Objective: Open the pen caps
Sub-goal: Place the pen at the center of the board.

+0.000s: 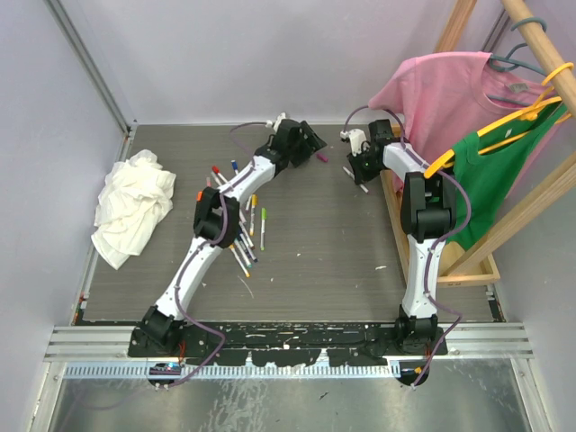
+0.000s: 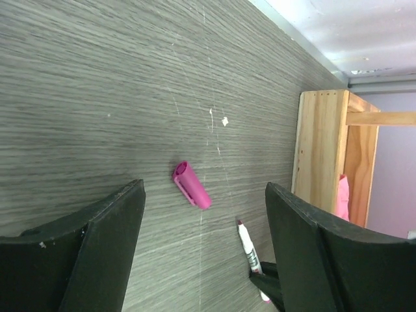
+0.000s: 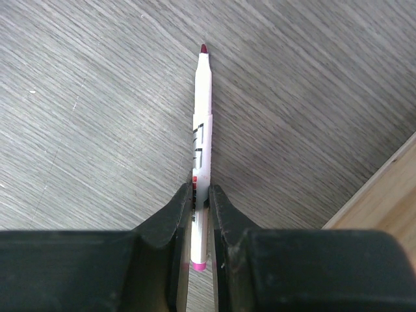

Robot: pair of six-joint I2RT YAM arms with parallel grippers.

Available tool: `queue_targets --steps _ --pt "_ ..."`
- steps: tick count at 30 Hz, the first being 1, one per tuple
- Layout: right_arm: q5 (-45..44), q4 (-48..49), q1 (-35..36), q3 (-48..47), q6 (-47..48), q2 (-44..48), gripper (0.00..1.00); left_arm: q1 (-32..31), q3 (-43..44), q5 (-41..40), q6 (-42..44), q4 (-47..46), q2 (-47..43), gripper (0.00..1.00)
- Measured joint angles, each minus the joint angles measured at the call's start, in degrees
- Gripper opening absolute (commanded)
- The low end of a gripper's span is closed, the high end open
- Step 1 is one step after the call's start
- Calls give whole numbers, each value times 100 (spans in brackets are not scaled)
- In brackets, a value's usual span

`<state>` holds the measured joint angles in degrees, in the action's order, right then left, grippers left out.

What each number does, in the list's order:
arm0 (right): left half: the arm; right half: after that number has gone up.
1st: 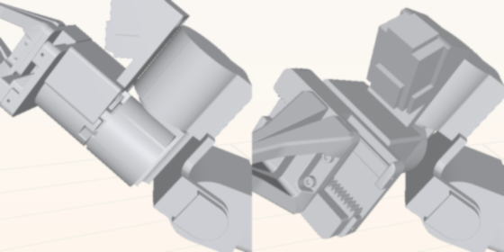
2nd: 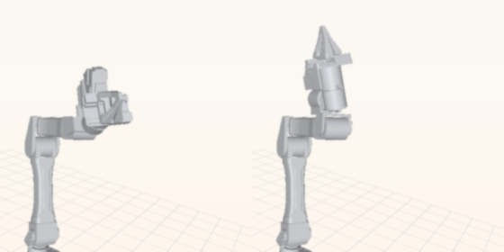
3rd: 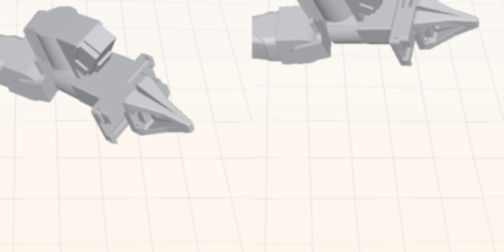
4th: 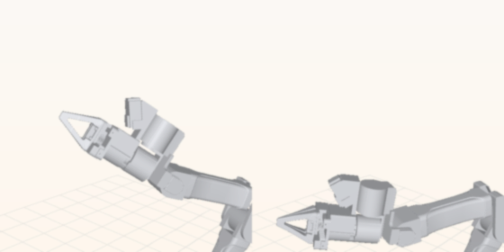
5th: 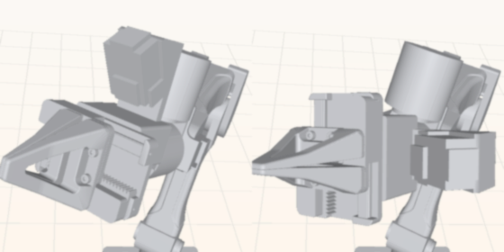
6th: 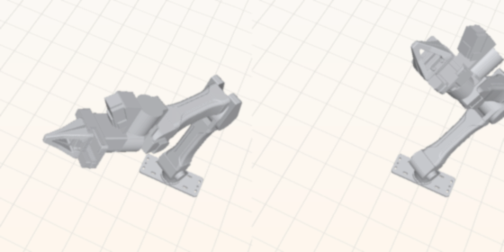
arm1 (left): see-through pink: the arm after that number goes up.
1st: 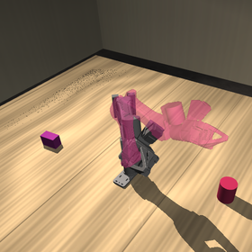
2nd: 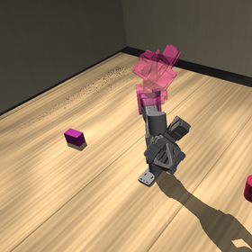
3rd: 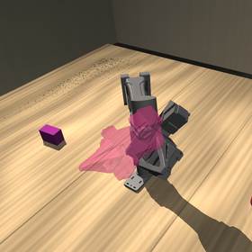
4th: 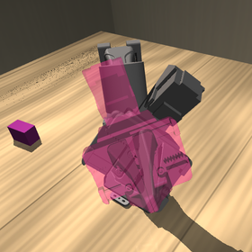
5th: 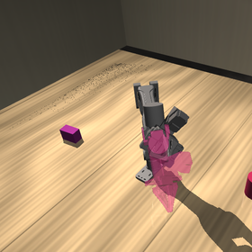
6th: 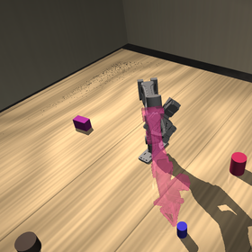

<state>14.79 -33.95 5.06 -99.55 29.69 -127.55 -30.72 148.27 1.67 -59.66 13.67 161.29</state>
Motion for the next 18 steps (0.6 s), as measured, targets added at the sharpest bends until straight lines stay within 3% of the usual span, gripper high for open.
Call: queue_targets --steps 3,8,18 --pt "59 -20 2 0 0 0 20 17 -426 59 229 -22 -326 77" --pt "164 -63 2 0 -2 0 27 63 -1954 195 966 -256 -1552 79" --pt "212 -195 9 44 -39 55 44 85 -6806 291 2750 -2103 -5648 81"
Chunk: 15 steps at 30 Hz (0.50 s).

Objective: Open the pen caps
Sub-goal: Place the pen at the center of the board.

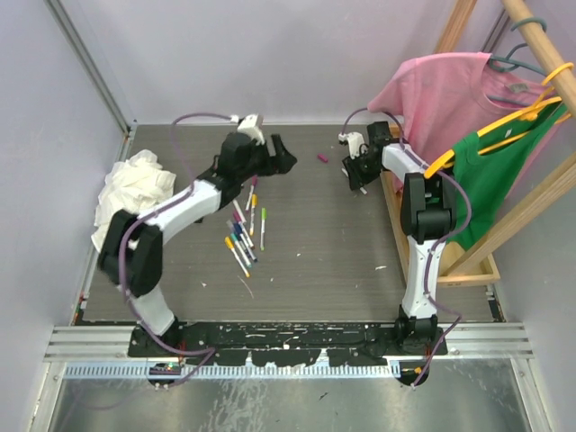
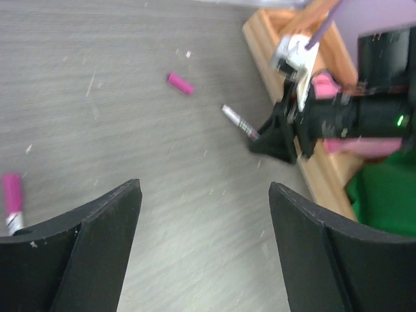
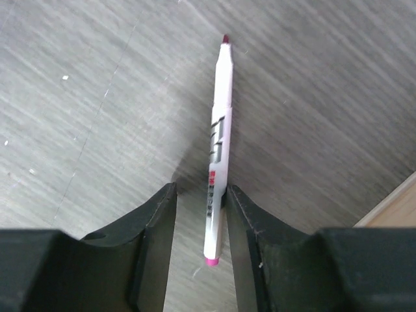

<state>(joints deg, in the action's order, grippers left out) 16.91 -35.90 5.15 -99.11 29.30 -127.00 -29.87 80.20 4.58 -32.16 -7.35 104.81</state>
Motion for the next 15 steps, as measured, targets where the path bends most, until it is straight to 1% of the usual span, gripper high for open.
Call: queue_targets --steps 4,7,9,13,15 --pt "15 -85 24 203 -26 232 46 0 -1790 -94 472 -323 -1274 85" --pt "15 -105 76 369 -26 520 47 4 -2778 -223 680 -315 -1945 87" --pt "11 -127 136 503 -24 774 47 9 -3405 -310 774 -254 -2439 92" --pt "17 -131 398 901 13 1421 47 24 -4144 -444 804 -70 -3338 100" --pt "31 -125 570 1172 31 1781 48 31 -4406 -498 782 -37 -3816 98"
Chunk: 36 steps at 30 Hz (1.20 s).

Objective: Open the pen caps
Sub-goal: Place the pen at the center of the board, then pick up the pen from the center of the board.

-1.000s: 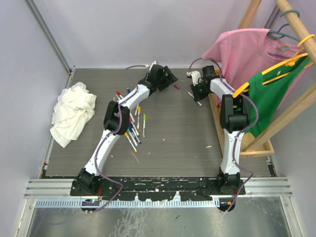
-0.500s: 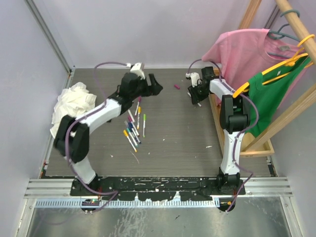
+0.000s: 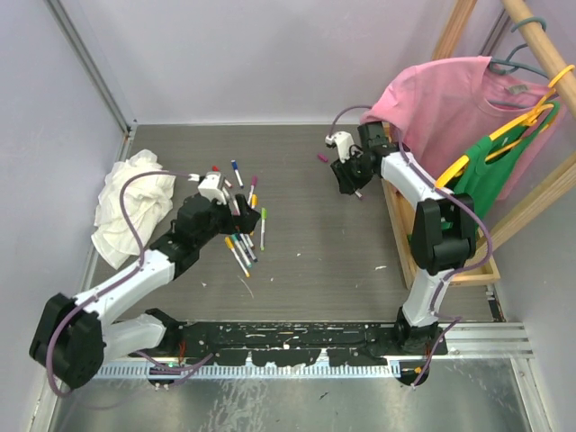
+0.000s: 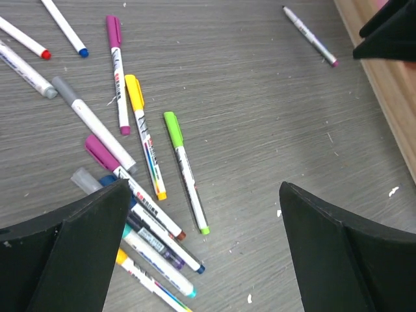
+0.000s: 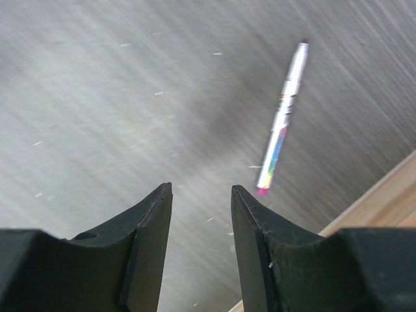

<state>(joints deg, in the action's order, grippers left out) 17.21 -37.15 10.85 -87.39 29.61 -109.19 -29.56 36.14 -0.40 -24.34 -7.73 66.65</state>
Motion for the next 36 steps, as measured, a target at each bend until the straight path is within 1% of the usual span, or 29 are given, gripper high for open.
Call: queue_targets --steps 4,6,9,12,16,20,22,26,32,33,35,36 --pt "55 39 409 612 7 739 48 4 -516 -28 -114 -85 -850 98" --pt "116 74 595 933 2 1102 48 7 -734 -9 -216 -131 -1069 98" --pt "352 160 763 1368 -24 1631 49 7 -914 136 -378 -160 -1108 99" --pt "645 317 748 1801 -105 2175 50 -11 -975 260 -485 -144 -1032 100" --pt "1084 568 715 2208 -221 2640 49 -354 -964 -37 -474 -96 -872 100" --pt "1451 756 715 2404 -328 2704 49 -909 -809 -647 -387 -61 -402 98" --pt "1550 776 715 2441 -365 2704 49 -1093 -715 -887 -323 -240 -31 98" --pt "1670 922 715 2507 -431 2704 50 -1263 -581 -1228 -140 -798 686 98" --pt "1762 1047 715 2640 -518 2704 49 -1368 -208 -1401 133 -1537 1652 98" --pt "1770 1067 715 2649 -544 2704 50 -1394 -87 -1460 151 -1569 1816 93" --pt "1781 1104 715 2656 -586 2704 50 -1436 151 -1613 170 -1547 2083 75" --pt "1784 1123 715 2656 -601 2704 50 -1462 275 -1711 170 -1506 2199 68"
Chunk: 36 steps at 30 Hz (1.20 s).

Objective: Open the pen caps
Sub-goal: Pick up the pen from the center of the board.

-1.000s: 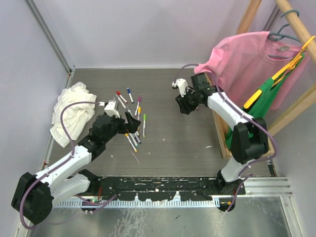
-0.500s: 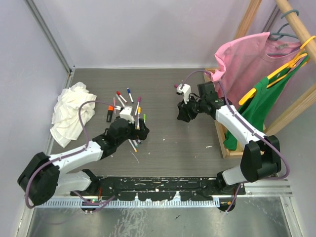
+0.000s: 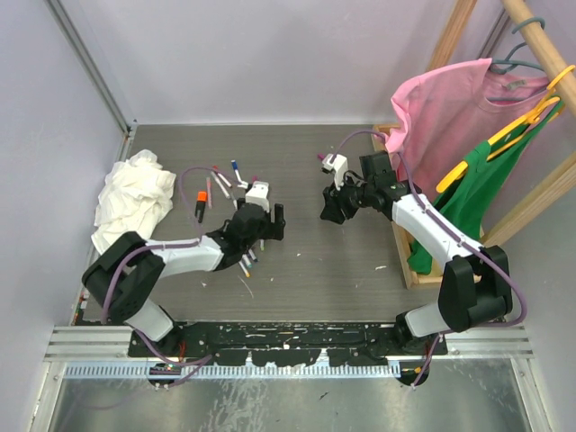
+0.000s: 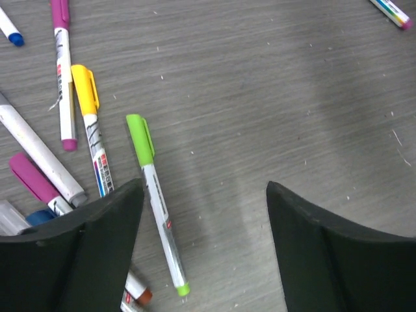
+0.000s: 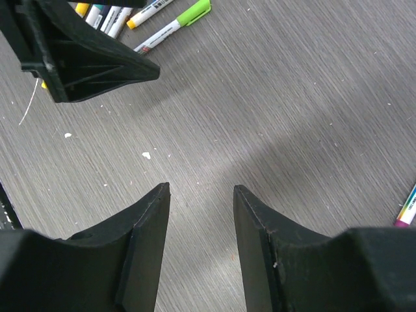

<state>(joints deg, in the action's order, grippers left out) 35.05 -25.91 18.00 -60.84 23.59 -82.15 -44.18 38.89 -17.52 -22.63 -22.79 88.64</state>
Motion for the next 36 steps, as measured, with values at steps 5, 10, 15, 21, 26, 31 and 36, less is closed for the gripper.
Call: queue_targets --steps 5,10,15,21,26,31,36 --pt "-2 111 0 2 -94 0 49 -173 470 -590 -2 396 389 42" --pt "2 153 0 2 -155 0 49 -238 1010 -1034 -26 1189 855 36" --pt "2 151 0 2 -175 0 50 -243 1257 -1233 -31 1665 1123 43" --pt "0 153 0 4 -179 0 50 -243 1274 -1298 -35 1950 1176 44" --pt "7 153 0 4 -199 0 50 -240 1342 -1322 -70 2055 1314 32" --pt "59 181 0 24 -260 0 49 -221 1355 -1259 -195 2050 1335 14" --pt "170 258 0 109 -332 0 50 -221 1355 -1204 -232 2033 1335 2"
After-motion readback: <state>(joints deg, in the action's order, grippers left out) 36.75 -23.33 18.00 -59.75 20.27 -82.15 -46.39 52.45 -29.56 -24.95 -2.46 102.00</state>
